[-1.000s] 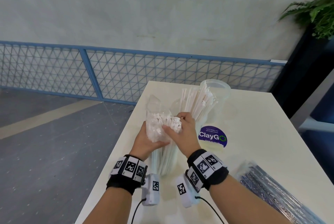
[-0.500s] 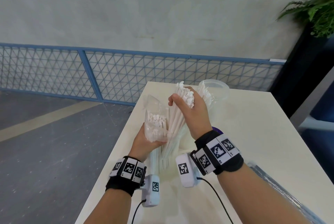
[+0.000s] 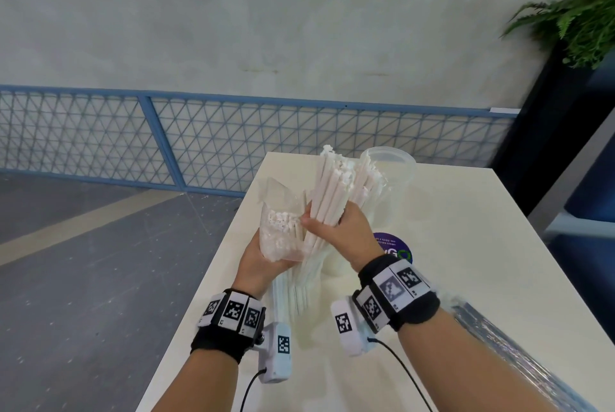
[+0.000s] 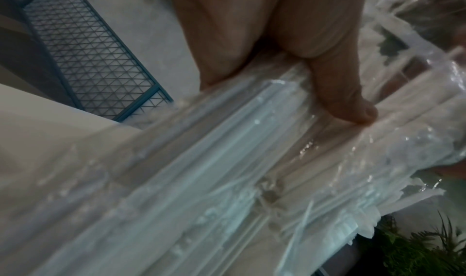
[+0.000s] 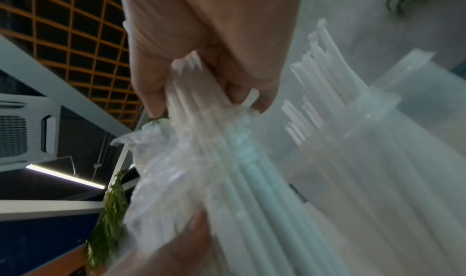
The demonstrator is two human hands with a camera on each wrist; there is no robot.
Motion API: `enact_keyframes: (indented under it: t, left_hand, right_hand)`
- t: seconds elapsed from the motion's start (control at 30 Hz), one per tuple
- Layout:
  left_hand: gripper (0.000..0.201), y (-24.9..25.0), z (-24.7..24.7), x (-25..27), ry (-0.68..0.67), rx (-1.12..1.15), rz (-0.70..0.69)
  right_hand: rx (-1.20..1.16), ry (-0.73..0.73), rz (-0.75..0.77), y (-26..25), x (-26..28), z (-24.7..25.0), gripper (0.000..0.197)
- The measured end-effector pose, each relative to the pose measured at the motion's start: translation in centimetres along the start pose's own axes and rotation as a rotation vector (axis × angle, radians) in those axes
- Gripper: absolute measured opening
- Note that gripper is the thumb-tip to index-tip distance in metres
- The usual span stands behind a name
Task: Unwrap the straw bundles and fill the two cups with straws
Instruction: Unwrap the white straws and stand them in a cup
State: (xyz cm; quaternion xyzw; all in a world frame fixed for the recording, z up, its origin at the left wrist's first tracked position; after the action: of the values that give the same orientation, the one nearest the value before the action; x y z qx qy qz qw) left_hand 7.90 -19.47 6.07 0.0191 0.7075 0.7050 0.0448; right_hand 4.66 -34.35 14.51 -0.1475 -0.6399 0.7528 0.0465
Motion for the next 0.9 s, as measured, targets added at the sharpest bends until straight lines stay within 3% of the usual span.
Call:
enact_keyframes:
  t: [0.1,0.23,0.4,0.57,0.77,0.9]
  left_hand:
    - [0.07,-0.2,-0.3,-0.1,0.012,-0.031,0.017]
    - [0.069,-0.6,0.0,-0.2,0.002,-0.071,0.051]
    - [0.051,-1.0,-0.1,-0.2,-0.012,-0.065,0.088]
    - [0.047,-1.2,0.4,-0.3,0.008,-0.006,0.116]
    - [0.046,-1.3,1.1,-0.4,0.073,0.031,0.121]
    - [0.046,-1.4,1.2,-0.7,0.069,0.05,0.124]
  right_hand:
    - [-0.157,0.171,-0.024,-0.8,-0.5,1.7,0.006]
    - [-0.266,0.32,-0.016,-2.4,-1.7,4.0,0.018]
    - [-0.412,0.433,-0.051,-2.4,-2.3,5.6,0.003]
    - [-0.564,0.474,-0.097,-2.2,-3.6,7.2,0.005]
    - [-0.767,0.424,-0.299,0.6,-4.0,6.7,0.016]
    - [-0.833,0.397,-0.342,1.5,-4.0,6.6,0.01]
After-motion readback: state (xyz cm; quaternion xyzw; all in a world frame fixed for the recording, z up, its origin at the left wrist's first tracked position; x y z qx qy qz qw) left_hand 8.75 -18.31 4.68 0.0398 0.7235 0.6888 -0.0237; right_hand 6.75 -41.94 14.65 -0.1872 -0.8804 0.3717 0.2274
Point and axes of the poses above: each hand's wrist, its own x-axis away from the middle knuckle, its own z-axis out of the back of the hand, y = z × x, the point moved 10 cm from there along -x, towards the middle knuckle, and after that the axes turned 8 degrees about y, right-handed, at the moved point
